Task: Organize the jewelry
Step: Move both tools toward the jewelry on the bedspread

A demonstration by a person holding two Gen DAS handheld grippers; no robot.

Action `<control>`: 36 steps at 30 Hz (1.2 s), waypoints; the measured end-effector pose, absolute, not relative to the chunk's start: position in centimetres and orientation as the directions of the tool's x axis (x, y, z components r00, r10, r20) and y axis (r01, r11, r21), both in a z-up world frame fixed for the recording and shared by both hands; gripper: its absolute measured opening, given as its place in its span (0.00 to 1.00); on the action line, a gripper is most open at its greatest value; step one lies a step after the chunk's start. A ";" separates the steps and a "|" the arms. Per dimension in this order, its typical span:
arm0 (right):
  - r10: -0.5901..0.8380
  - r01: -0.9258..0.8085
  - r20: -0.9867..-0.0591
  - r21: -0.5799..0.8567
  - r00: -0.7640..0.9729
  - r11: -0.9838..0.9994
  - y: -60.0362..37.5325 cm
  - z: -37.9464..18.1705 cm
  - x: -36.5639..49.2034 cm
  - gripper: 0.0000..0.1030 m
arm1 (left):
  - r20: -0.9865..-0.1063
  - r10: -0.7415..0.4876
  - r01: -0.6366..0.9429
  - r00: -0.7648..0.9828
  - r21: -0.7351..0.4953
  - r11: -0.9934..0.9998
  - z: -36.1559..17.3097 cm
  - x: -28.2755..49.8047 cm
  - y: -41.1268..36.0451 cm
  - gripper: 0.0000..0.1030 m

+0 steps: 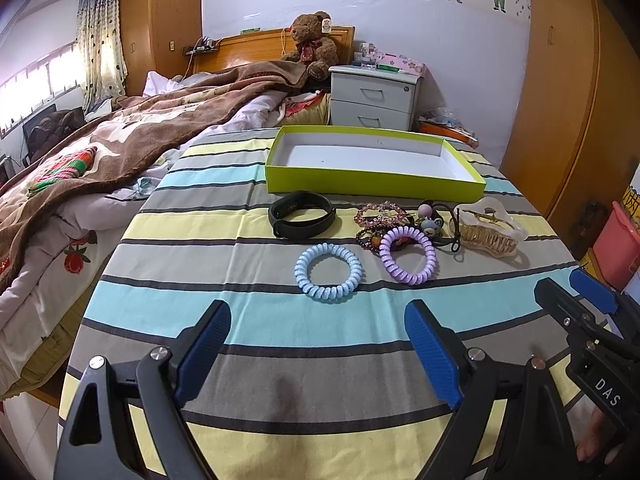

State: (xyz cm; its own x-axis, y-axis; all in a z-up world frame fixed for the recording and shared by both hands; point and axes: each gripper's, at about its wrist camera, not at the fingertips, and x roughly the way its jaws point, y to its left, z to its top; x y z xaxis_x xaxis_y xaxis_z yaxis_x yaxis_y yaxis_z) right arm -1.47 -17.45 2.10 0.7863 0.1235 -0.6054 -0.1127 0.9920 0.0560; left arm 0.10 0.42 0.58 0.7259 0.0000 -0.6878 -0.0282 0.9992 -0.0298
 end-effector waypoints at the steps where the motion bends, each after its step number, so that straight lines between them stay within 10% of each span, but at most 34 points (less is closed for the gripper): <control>1: 0.124 -0.113 -0.605 0.056 0.787 0.992 -17.5 2.1 -1.5 0.64 | -0.688 0.004 -0.030 0.726 -0.026 0.999 0.6 0.1 0.4 0.87; 36: 0.121 -0.111 -0.608 0.055 0.784 0.992 -17.4 1.9 -1.4 0.64 | -0.708 0.042 -0.065 0.705 -0.006 0.998 0.4 0.3 0.3 0.82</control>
State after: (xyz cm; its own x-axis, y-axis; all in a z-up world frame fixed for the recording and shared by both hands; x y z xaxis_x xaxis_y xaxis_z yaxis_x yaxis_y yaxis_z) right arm -1.44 -17.40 1.89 0.7844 0.1214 -0.6083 -0.1108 0.9923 0.0552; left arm 0.30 0.30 0.36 0.7053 0.0416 -0.7077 -0.0650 0.9979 -0.0062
